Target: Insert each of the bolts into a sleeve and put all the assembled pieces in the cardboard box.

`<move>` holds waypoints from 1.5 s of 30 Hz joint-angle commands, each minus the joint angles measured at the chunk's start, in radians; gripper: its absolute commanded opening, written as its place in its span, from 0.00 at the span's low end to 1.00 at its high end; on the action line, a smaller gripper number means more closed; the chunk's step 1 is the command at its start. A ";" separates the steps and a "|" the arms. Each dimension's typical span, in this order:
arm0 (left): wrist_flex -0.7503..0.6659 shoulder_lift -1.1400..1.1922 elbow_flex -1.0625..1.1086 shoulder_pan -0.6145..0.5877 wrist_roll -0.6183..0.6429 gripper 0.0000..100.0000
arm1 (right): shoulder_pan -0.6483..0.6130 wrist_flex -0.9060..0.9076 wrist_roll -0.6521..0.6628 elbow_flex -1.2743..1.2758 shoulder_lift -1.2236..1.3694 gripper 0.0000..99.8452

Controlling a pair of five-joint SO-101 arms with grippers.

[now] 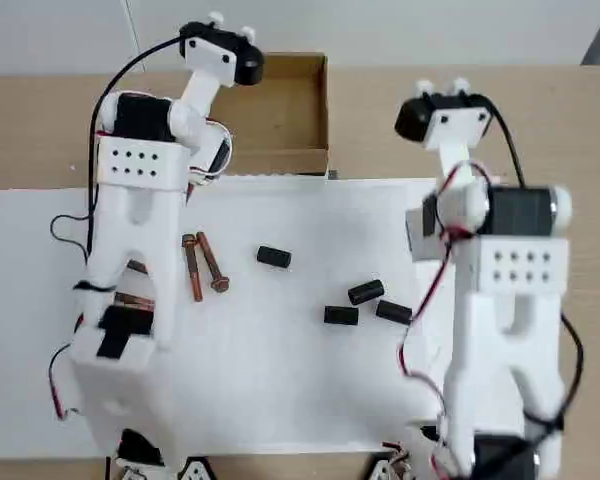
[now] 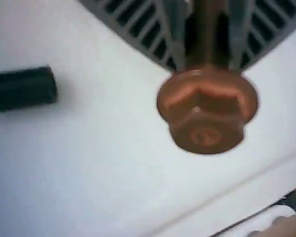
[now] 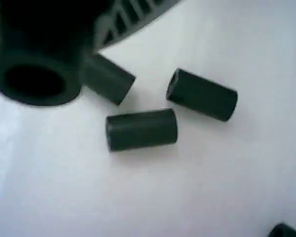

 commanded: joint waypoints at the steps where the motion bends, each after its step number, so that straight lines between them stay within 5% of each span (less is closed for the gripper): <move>1: 0.012 -0.218 0.108 0.060 0.015 0.00 | -0.001 -0.036 -0.011 0.087 -0.148 0.00; 8: -0.100 -0.569 0.456 0.161 0.149 0.00 | -0.004 -0.196 -0.011 0.405 -0.489 0.00; 21: -0.606 -1.192 1.305 0.160 0.327 0.00 | -0.016 -0.532 -0.160 0.954 -0.888 0.00; 37: -1.053 -1.854 1.936 0.166 0.654 0.00 | -0.377 -0.880 -0.244 1.355 -1.181 0.00; 45: -1.086 -2.102 2.066 0.167 0.781 0.00 | -0.595 -0.898 -0.164 1.553 -1.408 0.00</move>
